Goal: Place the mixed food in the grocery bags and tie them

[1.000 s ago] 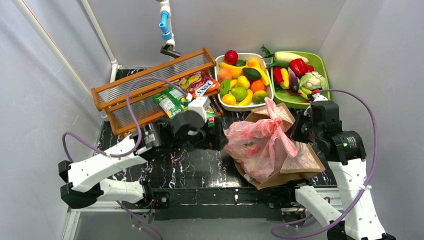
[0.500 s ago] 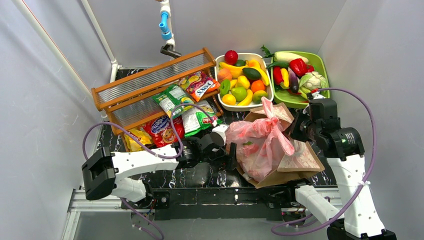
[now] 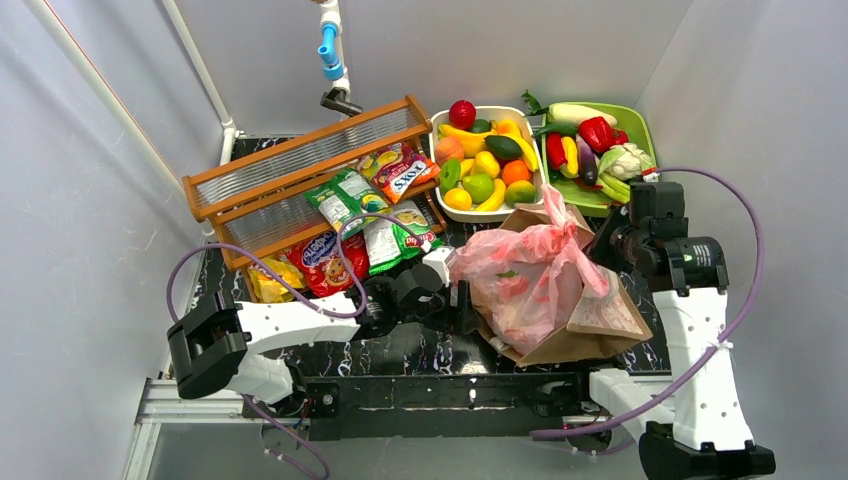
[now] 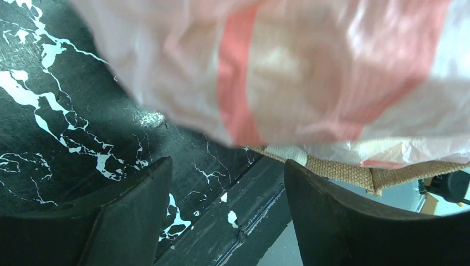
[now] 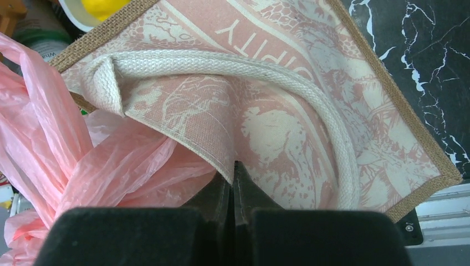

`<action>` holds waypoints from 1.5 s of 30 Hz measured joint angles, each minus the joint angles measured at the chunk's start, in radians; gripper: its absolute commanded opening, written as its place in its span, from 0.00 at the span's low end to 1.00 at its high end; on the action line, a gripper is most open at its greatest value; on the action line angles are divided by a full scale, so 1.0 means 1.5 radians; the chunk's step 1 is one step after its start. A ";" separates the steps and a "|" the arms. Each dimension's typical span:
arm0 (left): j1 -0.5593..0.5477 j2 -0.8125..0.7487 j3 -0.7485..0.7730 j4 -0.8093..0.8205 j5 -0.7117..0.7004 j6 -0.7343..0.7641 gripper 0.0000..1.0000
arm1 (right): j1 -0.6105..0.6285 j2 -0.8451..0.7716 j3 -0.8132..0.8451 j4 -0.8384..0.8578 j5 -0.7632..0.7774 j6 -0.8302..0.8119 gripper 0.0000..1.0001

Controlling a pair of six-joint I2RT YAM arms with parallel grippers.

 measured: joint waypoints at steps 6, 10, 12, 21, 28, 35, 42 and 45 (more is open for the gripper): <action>0.028 0.023 -0.008 0.036 0.040 -0.023 0.67 | -0.031 0.021 0.005 0.010 -0.007 0.004 0.01; 0.051 0.078 -0.010 0.068 0.071 -0.034 0.62 | -0.040 0.021 0.005 0.011 -0.006 0.004 0.01; 0.060 0.108 -0.010 0.080 0.085 -0.037 0.61 | -0.046 0.022 0.005 0.012 -0.008 0.005 0.01; 0.088 0.230 0.012 0.180 0.174 -0.059 0.65 | -0.063 0.039 0.005 0.019 -0.041 0.015 0.01; 0.089 0.312 0.051 0.265 0.224 -0.097 0.46 | -0.067 0.041 0.005 0.021 -0.045 0.017 0.01; 0.089 0.344 0.080 0.265 0.228 -0.121 0.00 | -0.067 0.041 0.005 0.021 -0.050 0.017 0.01; 0.089 0.346 0.114 0.232 0.219 -0.128 0.00 | -0.067 0.041 0.005 0.021 -0.048 0.017 0.01; 0.089 0.328 0.119 0.190 0.202 -0.123 0.00 | -0.067 0.040 0.005 0.021 -0.054 0.017 0.01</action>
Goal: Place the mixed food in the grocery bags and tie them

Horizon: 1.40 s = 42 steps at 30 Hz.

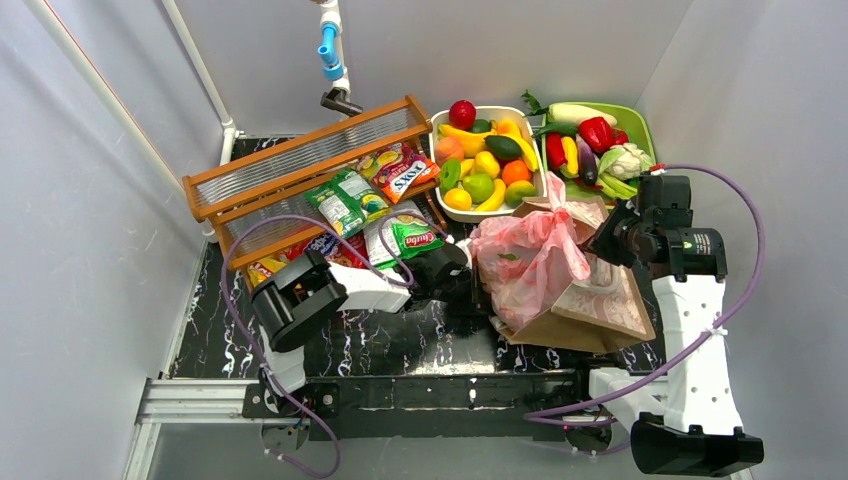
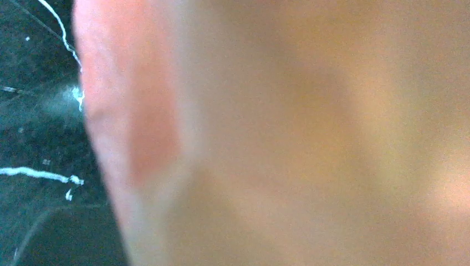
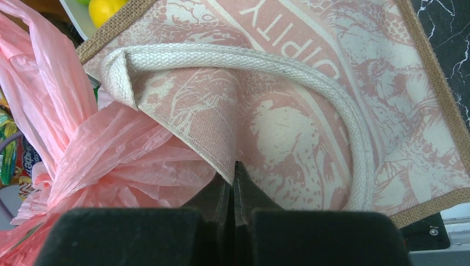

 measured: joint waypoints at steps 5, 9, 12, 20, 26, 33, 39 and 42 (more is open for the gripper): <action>-0.004 -0.096 0.014 -0.119 -0.044 0.026 0.00 | 0.000 -0.014 0.000 0.000 -0.021 0.000 0.01; -0.007 -0.186 0.065 -0.242 -0.082 0.062 0.00 | 0.000 -0.027 -0.001 0.002 -0.043 0.000 0.01; -0.012 -0.238 0.118 -0.322 -0.109 0.092 0.00 | 0.000 -0.039 -0.012 0.010 -0.062 0.000 0.01; -0.026 -0.322 0.208 -0.510 -0.167 0.144 0.00 | 0.000 -0.099 -0.096 0.039 -0.093 0.001 0.07; -0.027 -0.339 0.214 -0.584 -0.189 0.160 0.00 | 0.001 -0.132 -0.143 0.041 -0.088 0.008 0.75; -0.033 -0.339 0.220 -0.619 -0.203 0.167 0.00 | 0.001 -0.128 -0.055 -0.001 -0.028 0.010 0.78; -0.043 -0.315 0.283 -0.662 -0.204 0.183 0.00 | 0.001 -0.142 0.066 -0.020 0.008 0.031 0.74; -0.047 -0.307 0.305 -0.670 -0.204 0.188 0.00 | 0.001 -0.157 0.110 -0.026 0.004 0.037 0.63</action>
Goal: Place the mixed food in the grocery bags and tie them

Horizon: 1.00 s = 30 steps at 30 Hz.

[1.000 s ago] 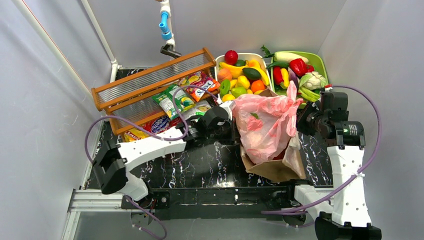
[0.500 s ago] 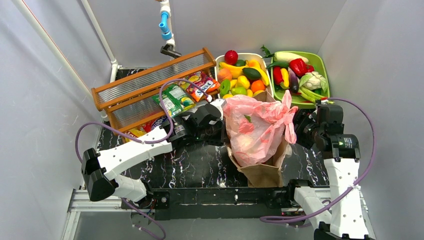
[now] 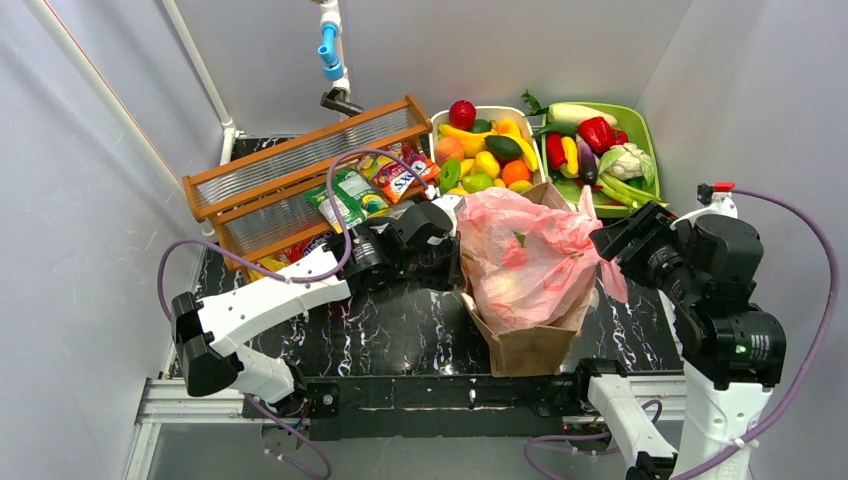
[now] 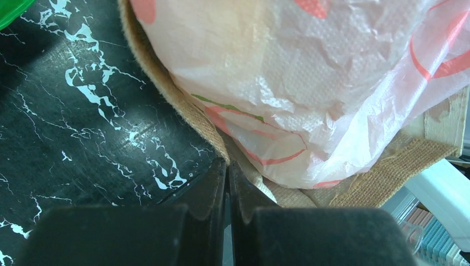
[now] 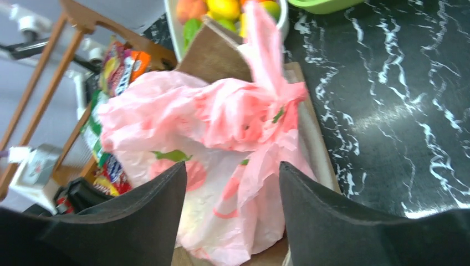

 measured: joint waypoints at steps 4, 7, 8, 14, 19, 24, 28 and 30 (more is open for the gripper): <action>-0.003 0.003 0.006 -0.009 0.000 0.002 0.00 | 0.003 -0.006 0.009 0.019 -0.070 0.000 0.39; -0.006 0.010 0.010 -0.009 0.000 0.002 0.00 | 0.007 -0.002 -0.020 0.067 -0.161 0.013 0.32; -0.007 0.010 0.010 -0.009 0.000 0.002 0.00 | 0.011 0.002 -0.034 0.086 -0.191 0.020 0.31; -0.010 0.011 0.010 -0.006 -0.001 0.002 0.00 | 0.107 0.050 -0.071 0.164 -0.241 0.051 0.30; -0.010 0.012 0.010 -0.004 0.000 0.002 0.00 | 0.270 0.126 -0.038 0.174 -0.177 0.052 0.30; -0.010 0.012 0.011 -0.004 -0.001 0.002 0.00 | 0.320 0.180 -0.040 0.188 -0.124 0.053 0.31; -0.011 0.012 0.011 -0.004 0.000 0.002 0.00 | 0.341 0.195 -0.056 0.204 -0.106 0.054 0.34; -0.011 0.012 0.011 -0.004 0.000 0.002 0.00 | 0.354 0.197 -0.067 0.222 -0.100 0.055 0.35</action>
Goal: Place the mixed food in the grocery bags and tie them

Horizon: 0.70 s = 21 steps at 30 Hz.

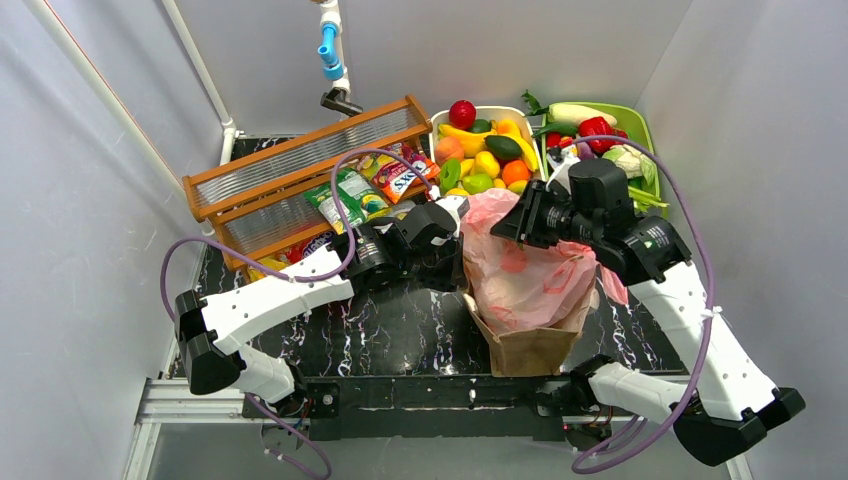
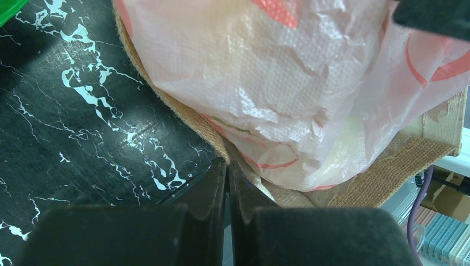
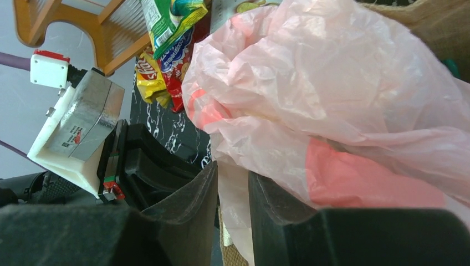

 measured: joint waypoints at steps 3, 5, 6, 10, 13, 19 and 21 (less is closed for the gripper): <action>0.000 0.000 0.000 0.000 0.000 0.000 0.00 | 0.020 0.002 -0.012 0.023 0.005 0.003 0.36; 0.000 0.000 0.000 0.000 0.000 0.000 0.00 | 0.037 0.012 -0.013 0.036 0.010 0.003 0.36; 0.000 0.000 0.000 0.000 0.001 0.001 0.00 | 0.046 0.021 -0.014 0.041 0.012 0.003 0.36; 0.000 0.000 0.000 0.000 0.000 0.002 0.00 | 0.065 0.045 -0.047 0.060 0.027 0.003 0.36; 0.000 0.000 0.000 0.000 0.000 0.003 0.00 | 0.065 0.046 -0.093 0.062 0.037 0.003 0.36; 0.000 0.000 0.000 0.000 -0.001 0.004 0.00 | 0.065 0.036 -0.175 0.069 0.052 0.003 0.35; 0.000 0.000 0.000 0.000 -0.001 0.005 0.00 | 0.065 0.029 -0.201 0.075 0.061 0.003 0.35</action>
